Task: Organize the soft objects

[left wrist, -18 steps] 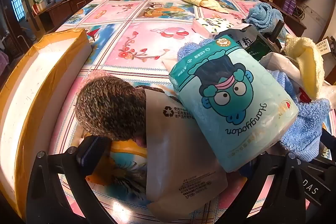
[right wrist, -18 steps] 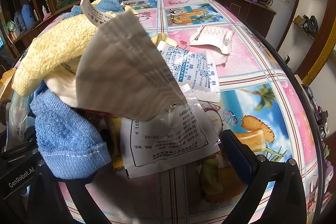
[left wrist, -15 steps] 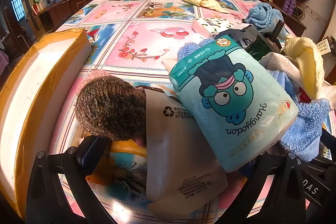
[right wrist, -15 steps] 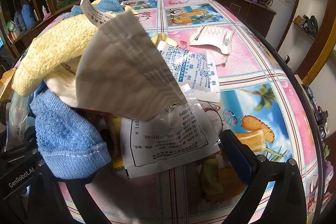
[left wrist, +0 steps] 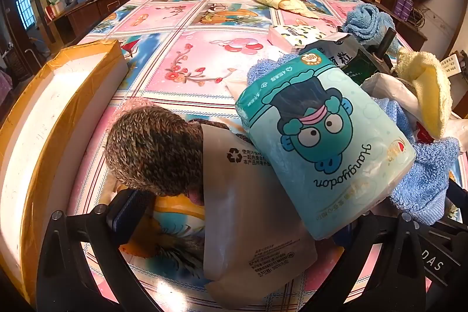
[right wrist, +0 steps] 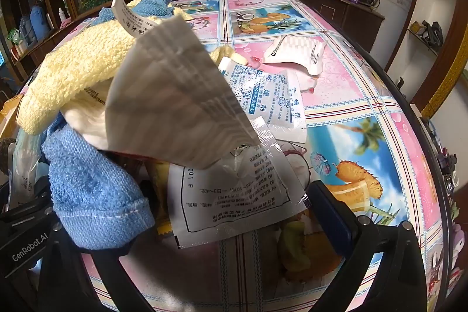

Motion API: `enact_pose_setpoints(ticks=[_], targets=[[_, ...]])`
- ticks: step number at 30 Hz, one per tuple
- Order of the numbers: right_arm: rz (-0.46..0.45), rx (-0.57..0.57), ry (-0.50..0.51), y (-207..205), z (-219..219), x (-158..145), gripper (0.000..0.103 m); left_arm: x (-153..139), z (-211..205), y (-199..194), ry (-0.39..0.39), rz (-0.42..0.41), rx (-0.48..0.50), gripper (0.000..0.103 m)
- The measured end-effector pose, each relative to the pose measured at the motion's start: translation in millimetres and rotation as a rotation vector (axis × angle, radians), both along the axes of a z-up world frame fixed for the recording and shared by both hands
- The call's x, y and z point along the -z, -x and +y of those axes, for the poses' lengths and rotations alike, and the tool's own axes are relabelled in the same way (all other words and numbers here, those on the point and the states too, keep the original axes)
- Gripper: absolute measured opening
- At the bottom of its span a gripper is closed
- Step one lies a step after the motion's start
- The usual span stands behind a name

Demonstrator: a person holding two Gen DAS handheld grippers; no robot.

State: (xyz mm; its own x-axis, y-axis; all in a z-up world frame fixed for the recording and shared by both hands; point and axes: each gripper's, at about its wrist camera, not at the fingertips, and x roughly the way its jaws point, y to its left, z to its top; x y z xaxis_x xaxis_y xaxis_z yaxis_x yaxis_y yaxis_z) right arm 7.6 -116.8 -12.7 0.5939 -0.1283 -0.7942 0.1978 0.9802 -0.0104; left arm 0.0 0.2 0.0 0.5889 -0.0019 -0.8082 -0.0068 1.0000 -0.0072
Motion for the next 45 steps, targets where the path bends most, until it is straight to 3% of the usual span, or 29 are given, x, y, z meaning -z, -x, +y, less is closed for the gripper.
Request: enact_pose_setpoints(ticks=[6, 18, 21, 26, 29, 33, 35, 39, 41, 42, 44, 45], targets=[[0.000, -0.001, 0.001, -0.1, 0.3, -0.6, 0.103, -0.4, 5.6, 9.9, -0.002, 0.028, 0.094, 0.103], [0.000, -0.001, -0.004, -0.4, -0.1, -0.6, 0.103, -0.3, 0.2, 34.0, -0.006, 0.010, 0.071, 0.103], [0.039, -0.025, -0.014, 6.2, 0.2, -1.7, 0.103, -0.5, -1.9, 42.1, -0.008, 0.010, 0.090, 0.103], [0.121, -0.110, -0.018, 18.1, 3.6, -1.8, 0.103, -1.9, 0.6, 53.6, -0.005, 0.092, 0.157, 0.103], [0.132, -0.162, -0.011, 31.9, 4.8, -1.2, 0.103, -4.0, 10.7, 70.6, 0.053, 0.089, 0.223, 0.103], [0.132, -0.198, -0.007, 50.3, 1.8, -0.3, 0.103, -13.8, 37.2, 85.8, 0.252, 0.162, 0.320, 0.103], [0.132, -0.221, -0.005, 57.0, 0.3, -0.2, 0.103, -21.7, 55.9, 95.4, 0.329, 0.157, 0.337, 0.101], [0.151, -0.238, -0.005, 60.9, -3.4, -0.8, 0.103, -44.5, 87.9, 113.4, 0.296, 0.036, 0.307, 0.093], [0.151, -0.214, -0.025, 68.6, -2.6, -4.4, 0.095, -51.8, 104.6, 118.2, 0.304, 0.010, 0.292, 0.089], [0.129, -0.230, -0.058, 72.2, -1.3, -9.7, 0.086, -53.4, 109.9, 118.1, 0.307, 0.005, 0.286, 0.084], [0.061, -0.287, -0.130, 77.9, 8.3, -24.4, 0.086, -55.1, 117.8, 118.3, 0.311, 0.000, 0.281, 0.073], [0.025, -0.328, -0.147, 80.5, 17.2, -32.0, 0.085, -53.6, 118.2, 115.3, 0.313, 0.003, 0.278, 0.062]])
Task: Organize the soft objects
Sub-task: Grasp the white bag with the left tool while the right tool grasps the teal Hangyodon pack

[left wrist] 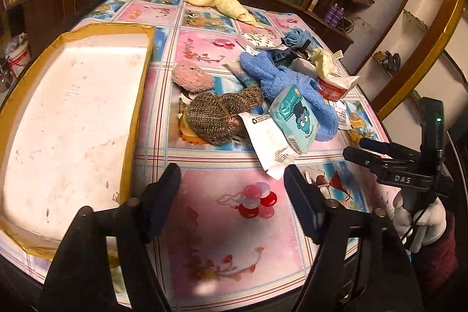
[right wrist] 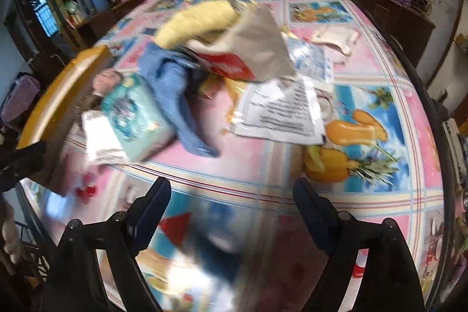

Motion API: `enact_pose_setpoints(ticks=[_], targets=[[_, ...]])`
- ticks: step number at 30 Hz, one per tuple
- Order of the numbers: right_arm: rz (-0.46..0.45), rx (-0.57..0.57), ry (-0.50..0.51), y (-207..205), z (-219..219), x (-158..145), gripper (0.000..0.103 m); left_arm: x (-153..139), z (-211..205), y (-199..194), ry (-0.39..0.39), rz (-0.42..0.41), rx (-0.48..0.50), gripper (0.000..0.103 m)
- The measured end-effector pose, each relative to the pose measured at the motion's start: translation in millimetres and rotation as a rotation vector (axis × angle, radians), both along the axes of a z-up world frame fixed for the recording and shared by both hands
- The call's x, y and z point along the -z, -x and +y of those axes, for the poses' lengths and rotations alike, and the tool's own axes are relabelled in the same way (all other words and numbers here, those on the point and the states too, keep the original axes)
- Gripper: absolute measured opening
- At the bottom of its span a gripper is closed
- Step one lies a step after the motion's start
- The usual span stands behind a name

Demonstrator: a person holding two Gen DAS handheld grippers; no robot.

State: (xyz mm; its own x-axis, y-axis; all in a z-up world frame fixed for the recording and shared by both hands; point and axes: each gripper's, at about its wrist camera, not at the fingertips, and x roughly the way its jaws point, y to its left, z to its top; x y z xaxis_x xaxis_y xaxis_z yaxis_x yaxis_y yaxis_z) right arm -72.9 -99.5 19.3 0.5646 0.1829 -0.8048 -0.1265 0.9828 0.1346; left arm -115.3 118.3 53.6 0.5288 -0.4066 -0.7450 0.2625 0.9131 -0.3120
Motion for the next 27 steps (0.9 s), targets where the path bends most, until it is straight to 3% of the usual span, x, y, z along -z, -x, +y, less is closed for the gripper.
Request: enact_pose_setpoints(ticks=[1, 7, 13, 15, 16, 20, 27], targets=[[-0.034, -0.053, -0.014, 0.9, 13.3, -7.6, 0.084, 3.4, 0.6, -4.3, 0.003, 0.011, 0.000, 0.052], [-0.087, -0.204, 0.034, -21.5, 79.4, -18.1, 0.080, 7.5, -8.5, -3.9, -0.026, 0.028, 0.009, 0.051], [-0.024, -0.220, 0.121, -56.0, 97.9, 1.8, 0.056, 4.3, -10.0, -3.5, -0.037, 0.015, 0.027, 0.051], [-0.036, -0.217, 0.135, -50.3, 96.6, 0.8, 0.047, 3.5, -9.1, -4.9, -0.038, 0.013, 0.022, 0.051], [-0.042, -0.215, 0.152, -47.0, 97.4, -0.9, 0.037, 3.2, -9.1, -5.8, -0.038, 0.011, 0.020, 0.051], [-0.084, -0.209, 0.204, -36.8, 105.9, -9.2, 0.024, 3.8, -14.2, -10.7, -0.052, 0.010, 0.018, 0.051], [-0.068, -0.161, 0.046, -19.7, 64.4, -18.1, 0.011, 4.7, -32.4, -16.2, -0.096, -0.009, 0.082, 0.051]])
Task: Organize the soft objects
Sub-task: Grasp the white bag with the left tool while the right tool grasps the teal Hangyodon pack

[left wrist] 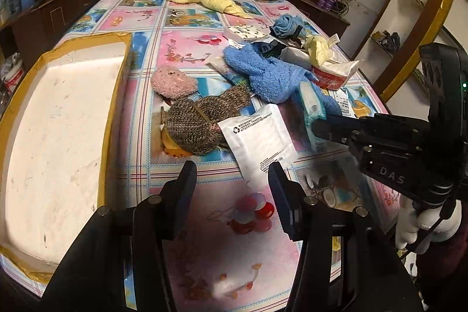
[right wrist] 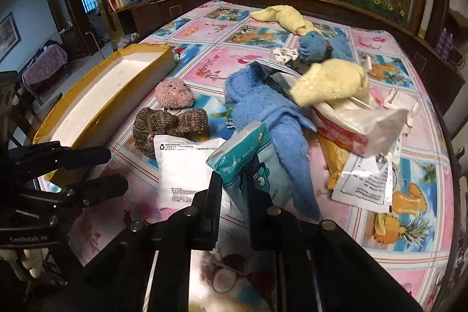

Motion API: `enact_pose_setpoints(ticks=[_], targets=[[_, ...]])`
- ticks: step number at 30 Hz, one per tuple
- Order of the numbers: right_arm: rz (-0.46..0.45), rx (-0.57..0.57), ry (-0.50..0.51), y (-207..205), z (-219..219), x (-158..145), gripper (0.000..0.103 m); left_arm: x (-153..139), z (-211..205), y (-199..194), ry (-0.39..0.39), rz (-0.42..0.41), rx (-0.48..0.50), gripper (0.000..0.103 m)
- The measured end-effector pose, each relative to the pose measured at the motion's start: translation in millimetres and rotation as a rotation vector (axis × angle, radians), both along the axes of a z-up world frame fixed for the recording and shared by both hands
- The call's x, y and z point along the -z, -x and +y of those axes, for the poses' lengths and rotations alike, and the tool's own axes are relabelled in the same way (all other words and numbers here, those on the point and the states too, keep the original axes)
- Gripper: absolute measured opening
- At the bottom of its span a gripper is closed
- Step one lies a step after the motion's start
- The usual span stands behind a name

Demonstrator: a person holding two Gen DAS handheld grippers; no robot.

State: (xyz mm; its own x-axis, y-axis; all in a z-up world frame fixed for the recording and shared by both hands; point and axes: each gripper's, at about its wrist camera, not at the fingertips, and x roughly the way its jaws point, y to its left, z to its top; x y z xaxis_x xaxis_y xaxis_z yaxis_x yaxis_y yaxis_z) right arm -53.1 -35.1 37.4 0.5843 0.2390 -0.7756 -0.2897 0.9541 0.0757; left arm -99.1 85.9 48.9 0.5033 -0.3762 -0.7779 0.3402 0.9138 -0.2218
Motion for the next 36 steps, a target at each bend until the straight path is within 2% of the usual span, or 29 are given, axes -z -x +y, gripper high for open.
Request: enact_pose_setpoints(ticks=[3, 6, 9, 11, 13, 14, 17, 18, 19, 22, 26, 27, 29, 30, 33, 36], targets=[[0.032, 0.047, -0.032, 6.1, -25.1, 3.9, 0.008, -1.7, -15.6, -3.2, -0.014, -0.015, 0.054, 0.051], [0.083, 0.095, -0.088, 12.3, -53.6, 11.8, 0.008, -11.2, -38.7, -4.5, -0.052, -0.091, 0.152, 0.051], [0.116, 0.118, -0.150, 19.3, -74.4, 17.8, 0.008, -14.0, -68.9, -14.2, -0.167, -0.156, 0.279, 0.051], [0.120, 0.124, -0.173, 23.0, -81.0, 20.7, 0.008, -5.5, -86.9, -29.1, -0.237, -0.140, 0.341, 0.051], [0.116, 0.115, -0.210, 27.0, -83.7, 20.8, 0.009, 13.3, -96.5, -46.6, -0.317, -0.084, 0.344, 0.051], [0.113, 0.106, -0.236, 28.8, -84.3, 20.0, 0.010, 21.5, -98.1, -52.1, -0.323, -0.046, 0.352, 0.051], [0.098, 0.082, -0.277, 33.2, -84.3, 16.5, 0.010, 25.9, -90.1, -52.6, -0.220, 0.061, 0.392, 0.050], [0.094, 0.072, -0.275, 33.9, -81.6, 15.6, 0.010, 25.6, -86.9, -48.5, -0.177, 0.094, 0.414, 0.046], [0.094, 0.064, -0.276, 33.0, -79.7, 15.4, 0.011, 25.4, -85.7, -41.9, -0.168, 0.100, 0.438, 0.044], [0.103, 0.037, -0.292, 30.8, -76.6, 16.9, 0.011, 20.1, -78.9, -21.4, -0.176, 0.081, 0.459, 0.044], [0.128, 0.039, -0.349, 30.6, -79.2, 18.7, 0.012, -3.1, -62.0, 0.2, -0.125, 0.008, 0.442, 0.044], [0.125, 0.031, -0.357, 31.1, -79.7, 17.7, 0.013, -7.3, -58.9, 4.5, -0.124, -0.014, 0.448, 0.047], [0.126, 0.014, -0.344, 33.8, -77.2, 16.4, 0.016, -10.9, -54.7, 10.8, -0.147, -0.049, 0.460, 0.061], [0.140, 0.010, -0.341, 35.0, -76.0, 17.4, 0.017, -11.4, -54.9, 12.9, -0.166, -0.060, 0.462, 0.067], [0.209, 0.015, -0.372, 36.2, -76.6, 22.4, 0.018, -0.7, -60.9, 11.8, -0.196, -0.049, 0.467, 0.067], [0.286, 0.029, -0.468, 43.7, -81.5, 27.8, 0.020, 16.5, -67.7, 15.6, -0.202, -0.024, 0.484, 0.067]])
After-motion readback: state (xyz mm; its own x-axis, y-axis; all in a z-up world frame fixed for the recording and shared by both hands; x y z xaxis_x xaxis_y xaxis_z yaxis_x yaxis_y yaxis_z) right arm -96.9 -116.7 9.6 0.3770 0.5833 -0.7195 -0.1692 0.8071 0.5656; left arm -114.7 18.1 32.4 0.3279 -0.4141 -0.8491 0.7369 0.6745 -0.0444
